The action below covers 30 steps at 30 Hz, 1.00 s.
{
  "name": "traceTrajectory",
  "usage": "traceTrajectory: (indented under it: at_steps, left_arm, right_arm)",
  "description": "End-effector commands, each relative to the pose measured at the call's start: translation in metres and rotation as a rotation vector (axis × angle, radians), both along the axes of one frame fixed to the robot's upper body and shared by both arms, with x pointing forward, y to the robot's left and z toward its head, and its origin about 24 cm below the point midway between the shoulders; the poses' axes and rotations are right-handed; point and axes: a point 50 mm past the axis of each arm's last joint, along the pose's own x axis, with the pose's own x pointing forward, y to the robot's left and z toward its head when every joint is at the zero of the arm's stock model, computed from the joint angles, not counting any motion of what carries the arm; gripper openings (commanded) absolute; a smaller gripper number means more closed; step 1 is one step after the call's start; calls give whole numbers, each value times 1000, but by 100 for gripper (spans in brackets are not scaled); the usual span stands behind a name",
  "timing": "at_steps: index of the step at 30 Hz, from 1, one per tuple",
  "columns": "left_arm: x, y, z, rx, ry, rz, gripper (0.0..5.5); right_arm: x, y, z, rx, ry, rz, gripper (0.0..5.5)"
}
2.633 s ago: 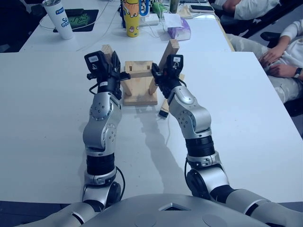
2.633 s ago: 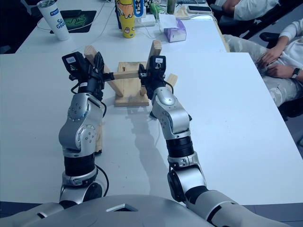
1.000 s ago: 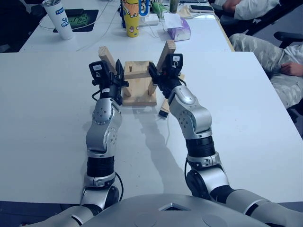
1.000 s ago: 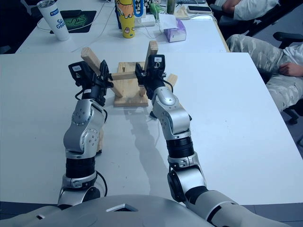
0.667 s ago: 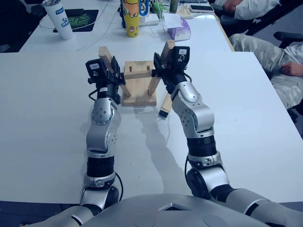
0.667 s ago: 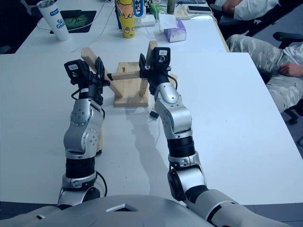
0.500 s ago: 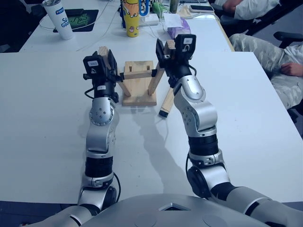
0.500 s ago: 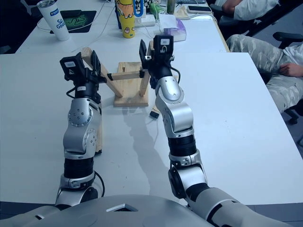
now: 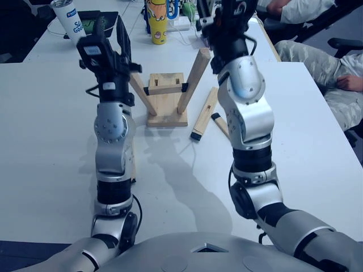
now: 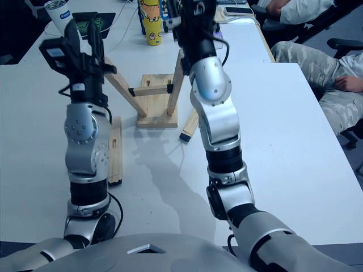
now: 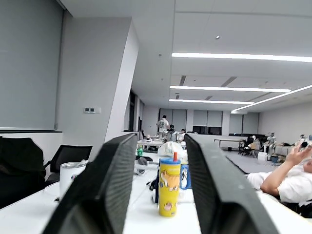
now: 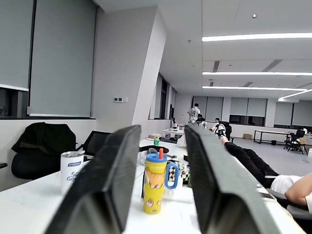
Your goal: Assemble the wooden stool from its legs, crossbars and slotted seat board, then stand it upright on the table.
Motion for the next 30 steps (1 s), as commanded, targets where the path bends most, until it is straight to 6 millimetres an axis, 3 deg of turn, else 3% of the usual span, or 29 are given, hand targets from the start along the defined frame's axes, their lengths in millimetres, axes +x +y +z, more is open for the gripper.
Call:
traceTrajectory:
  at_steps: [1, 4, 8, 11, 14, 16, 18, 20, 22, 25, 30]
  left_arm:
    - [19, 8, 14, -48, 50, -54, 108]
    - [23, 12, 23, -58, 41, -64, 58]
    - [21, 19, 35, -85, 17, -64, 4]
    - [20, 21, 40, -79, 4, -63, 4]
    - [21, 22, 36, -78, 26, -60, 4]
    - [20, 21, 32, -80, 42, -63, 4]
    - [20, 19, 29, -79, 54, -67, 4]
    - [20, 20, 26, -76, 66, -66, 4]
    - [20, 23, 24, -78, 76, -60, 4]
    - [20, 25, 21, -77, 87, -59, 4]
    - [22, 22, 17, -78, 101, -67, 4]
  right_arm:
    - [21, 7, 10, -48, 102, 71, 107]
    - [26, 5, 37, 9, 64, 93, 53]
    - [7, -12, 99, 150, -157, 121, 1]
    - [-2, -18, 109, 210, -200, 154, 1]
    - [6, -14, 82, 170, -107, 191, 1]
    - [21, -6, 33, 88, 87, 202, 1]
    - [30, -11, -26, 75, 292, 158, 1]
    - [26, -15, -69, 53, 468, 133, 1]
    - [18, -13, -96, 8, 612, 147, 1]
    - [14, -7, -98, -54, 632, 171, 1]
    - [24, -9, -56, -17, 451, 139, 1]
